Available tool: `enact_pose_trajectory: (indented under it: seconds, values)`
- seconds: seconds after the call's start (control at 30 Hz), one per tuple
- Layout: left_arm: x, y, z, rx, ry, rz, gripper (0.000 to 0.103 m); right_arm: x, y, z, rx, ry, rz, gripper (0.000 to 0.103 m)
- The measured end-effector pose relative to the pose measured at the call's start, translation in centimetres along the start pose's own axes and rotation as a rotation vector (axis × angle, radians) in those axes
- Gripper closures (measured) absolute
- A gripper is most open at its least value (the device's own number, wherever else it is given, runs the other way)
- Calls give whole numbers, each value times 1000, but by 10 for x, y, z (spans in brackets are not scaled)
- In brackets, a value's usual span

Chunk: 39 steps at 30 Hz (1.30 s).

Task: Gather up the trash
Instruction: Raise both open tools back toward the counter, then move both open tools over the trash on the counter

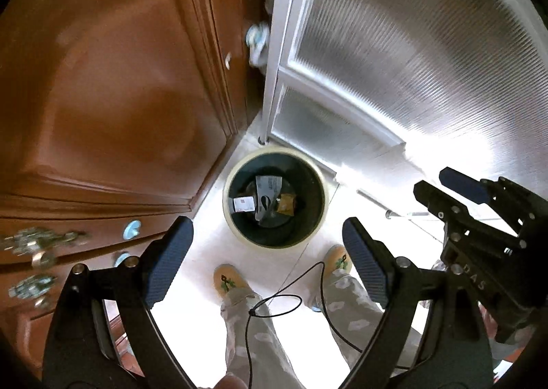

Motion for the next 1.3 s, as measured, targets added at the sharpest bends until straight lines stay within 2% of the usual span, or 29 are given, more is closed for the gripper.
enact_pose_trajectory:
  seconds: [0.43,0.67,0.83,1.03,1.17,1.3]
  values:
    - [12,11,-137,-13,113,-12,16,48,-8,-162,13,174,-101,66]
    - [39,10,-212,-5,239,-41,16,84,-2,-248,22,320,-130,66]
    - [64,14,-250,0,311,-76,16,112,15,-300,42,395,-143,66]
    - [101,20,-307,18,378,-120,16,155,47,-338,66,456,-180,66]
    - [128,24,-328,30,396,-150,16,196,69,-346,135,463,-169,66]
    - [153,29,-350,32,415,-177,16,237,90,-355,181,476,-151,53]
Point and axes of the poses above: each gripper's, at about its wrist camera, not at the fingertips, and z roughly the way its jaws point, y to its right, x to its top, the point moved 7 cm from there along z, roughly the way its jaws point, and after that the axes turned 11 degrees about -z, right-handed, at the moved point
